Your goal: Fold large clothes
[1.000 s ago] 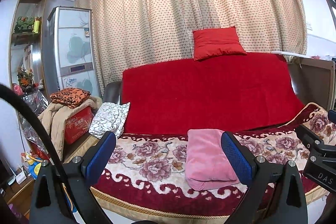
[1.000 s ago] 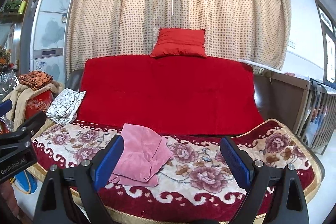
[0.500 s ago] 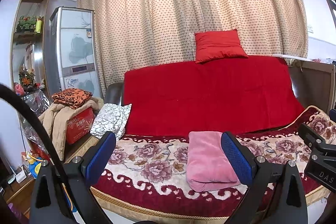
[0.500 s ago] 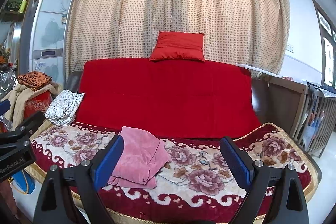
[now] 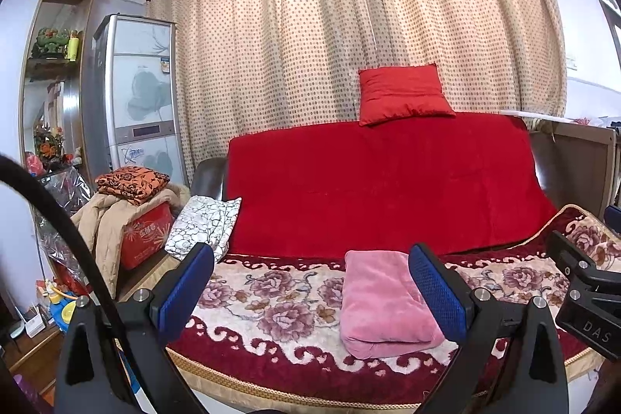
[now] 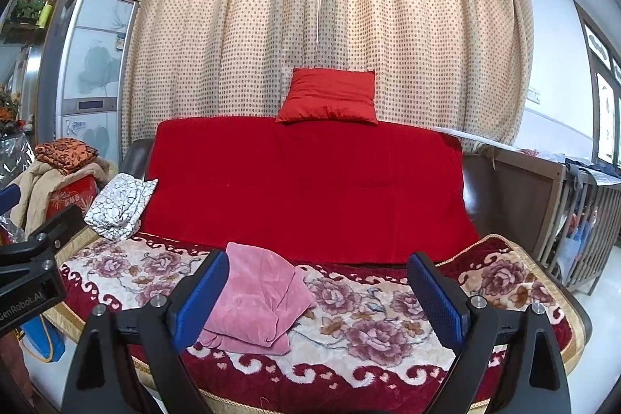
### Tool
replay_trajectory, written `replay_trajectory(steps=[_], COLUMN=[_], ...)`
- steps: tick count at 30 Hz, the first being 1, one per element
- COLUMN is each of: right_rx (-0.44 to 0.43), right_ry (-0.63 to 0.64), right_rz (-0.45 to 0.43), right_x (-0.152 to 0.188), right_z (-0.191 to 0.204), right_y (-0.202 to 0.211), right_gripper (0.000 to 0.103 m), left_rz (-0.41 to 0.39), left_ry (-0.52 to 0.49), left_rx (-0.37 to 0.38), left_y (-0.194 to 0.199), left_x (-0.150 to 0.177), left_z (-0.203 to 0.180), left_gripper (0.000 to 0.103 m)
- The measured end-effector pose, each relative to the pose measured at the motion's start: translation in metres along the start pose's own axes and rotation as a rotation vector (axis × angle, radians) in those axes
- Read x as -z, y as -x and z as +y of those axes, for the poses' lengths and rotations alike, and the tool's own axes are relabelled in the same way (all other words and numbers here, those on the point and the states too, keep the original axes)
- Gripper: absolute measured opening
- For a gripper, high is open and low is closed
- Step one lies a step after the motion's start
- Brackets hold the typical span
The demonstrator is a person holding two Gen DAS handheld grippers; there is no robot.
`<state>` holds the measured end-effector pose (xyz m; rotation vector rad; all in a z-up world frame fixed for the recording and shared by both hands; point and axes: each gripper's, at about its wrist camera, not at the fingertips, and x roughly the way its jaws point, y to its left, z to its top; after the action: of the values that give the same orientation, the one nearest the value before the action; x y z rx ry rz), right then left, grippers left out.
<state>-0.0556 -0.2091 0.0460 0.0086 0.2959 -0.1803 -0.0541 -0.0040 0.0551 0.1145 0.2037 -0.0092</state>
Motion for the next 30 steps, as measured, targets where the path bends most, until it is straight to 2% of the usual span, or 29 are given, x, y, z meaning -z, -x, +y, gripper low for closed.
replay_trajectory(steps=[19,30], right_rx=[-0.009,-0.01], right_ry=[0.029,0.048], right_rz=[0.016,0.038], right_x=[0.001,0.007], right_z=[0.01,0.018], right_y=[-0.001,-0.005], right_gripper=[0.095,0.095], left_rz=[0.003,0.027], left_ry=[-0.008,0.004], left_rx=[0.043,0.043], left_y=[0.004,-0.003], left_x=[0.001,0.006], left_z=[0.004,0.009], left_gripper=[0.1,0.1])
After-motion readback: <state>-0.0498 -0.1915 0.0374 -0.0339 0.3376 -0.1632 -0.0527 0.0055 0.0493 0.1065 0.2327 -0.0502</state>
